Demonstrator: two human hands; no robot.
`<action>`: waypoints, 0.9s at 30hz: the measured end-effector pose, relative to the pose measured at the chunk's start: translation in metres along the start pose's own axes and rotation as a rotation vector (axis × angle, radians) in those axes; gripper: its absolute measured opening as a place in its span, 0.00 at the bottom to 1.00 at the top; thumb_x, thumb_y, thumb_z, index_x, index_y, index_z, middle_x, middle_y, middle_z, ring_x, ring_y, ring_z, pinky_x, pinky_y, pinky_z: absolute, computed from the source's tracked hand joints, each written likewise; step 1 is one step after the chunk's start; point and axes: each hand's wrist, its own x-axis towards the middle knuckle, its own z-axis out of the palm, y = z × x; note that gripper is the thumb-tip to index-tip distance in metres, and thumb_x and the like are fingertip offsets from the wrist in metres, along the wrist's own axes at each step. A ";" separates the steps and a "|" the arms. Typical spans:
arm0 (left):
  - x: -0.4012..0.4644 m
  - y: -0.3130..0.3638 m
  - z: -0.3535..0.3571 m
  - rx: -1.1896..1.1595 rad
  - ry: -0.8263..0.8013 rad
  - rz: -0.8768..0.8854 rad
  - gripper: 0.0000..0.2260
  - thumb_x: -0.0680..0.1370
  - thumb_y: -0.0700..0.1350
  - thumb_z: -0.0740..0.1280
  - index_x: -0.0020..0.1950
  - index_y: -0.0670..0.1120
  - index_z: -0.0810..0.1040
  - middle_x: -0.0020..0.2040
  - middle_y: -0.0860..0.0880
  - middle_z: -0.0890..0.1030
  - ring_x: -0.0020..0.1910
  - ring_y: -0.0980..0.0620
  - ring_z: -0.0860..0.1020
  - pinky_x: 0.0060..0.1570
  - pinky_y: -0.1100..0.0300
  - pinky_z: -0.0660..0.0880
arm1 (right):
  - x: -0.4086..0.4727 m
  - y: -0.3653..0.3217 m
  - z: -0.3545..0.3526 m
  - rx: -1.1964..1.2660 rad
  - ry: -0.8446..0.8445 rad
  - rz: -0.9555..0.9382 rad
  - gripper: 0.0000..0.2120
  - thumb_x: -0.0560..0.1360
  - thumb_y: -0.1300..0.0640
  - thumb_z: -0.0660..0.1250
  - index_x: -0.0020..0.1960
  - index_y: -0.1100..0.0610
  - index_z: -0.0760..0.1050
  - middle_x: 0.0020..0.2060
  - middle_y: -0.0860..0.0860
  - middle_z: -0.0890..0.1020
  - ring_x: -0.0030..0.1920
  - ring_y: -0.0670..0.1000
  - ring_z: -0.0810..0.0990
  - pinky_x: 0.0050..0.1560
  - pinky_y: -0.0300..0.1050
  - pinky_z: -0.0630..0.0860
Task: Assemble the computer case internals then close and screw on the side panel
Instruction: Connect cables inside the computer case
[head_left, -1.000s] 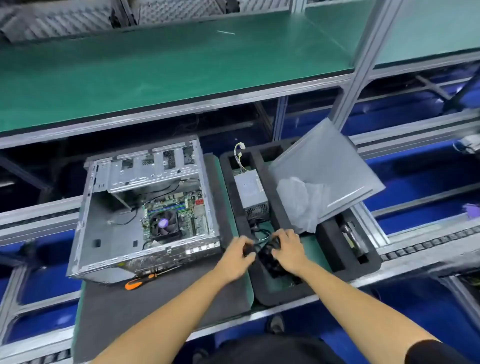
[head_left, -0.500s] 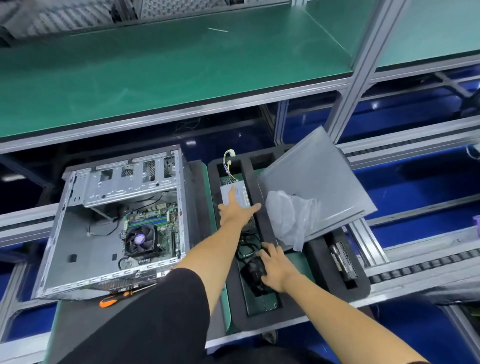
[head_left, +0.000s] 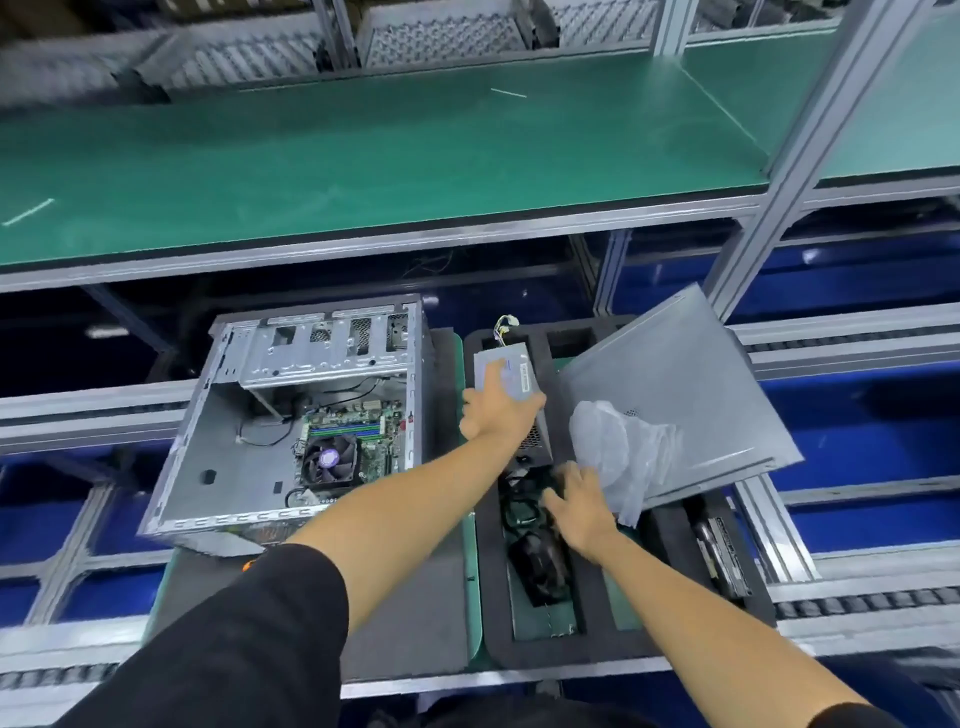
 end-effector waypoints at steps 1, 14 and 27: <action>-0.004 0.003 -0.010 -0.019 0.008 0.011 0.33 0.69 0.63 0.70 0.71 0.69 0.60 0.59 0.46 0.71 0.48 0.44 0.76 0.44 0.53 0.69 | 0.004 -0.011 -0.002 0.077 0.101 -0.031 0.14 0.81 0.54 0.62 0.65 0.58 0.71 0.59 0.55 0.70 0.60 0.56 0.70 0.64 0.52 0.69; -0.047 -0.041 -0.193 -0.184 0.245 0.333 0.28 0.67 0.61 0.69 0.66 0.73 0.65 0.66 0.59 0.74 0.45 0.52 0.81 0.51 0.51 0.78 | 0.061 -0.188 -0.043 0.821 -0.054 0.062 0.17 0.83 0.48 0.55 0.66 0.53 0.73 0.61 0.55 0.80 0.55 0.52 0.78 0.64 0.53 0.69; -0.043 -0.212 -0.321 0.016 0.438 0.326 0.30 0.65 0.63 0.67 0.66 0.75 0.65 0.64 0.55 0.73 0.51 0.52 0.79 0.47 0.54 0.71 | 0.018 -0.344 0.123 0.491 -0.396 -0.168 0.11 0.83 0.48 0.55 0.53 0.50 0.74 0.50 0.46 0.78 0.50 0.48 0.77 0.55 0.46 0.71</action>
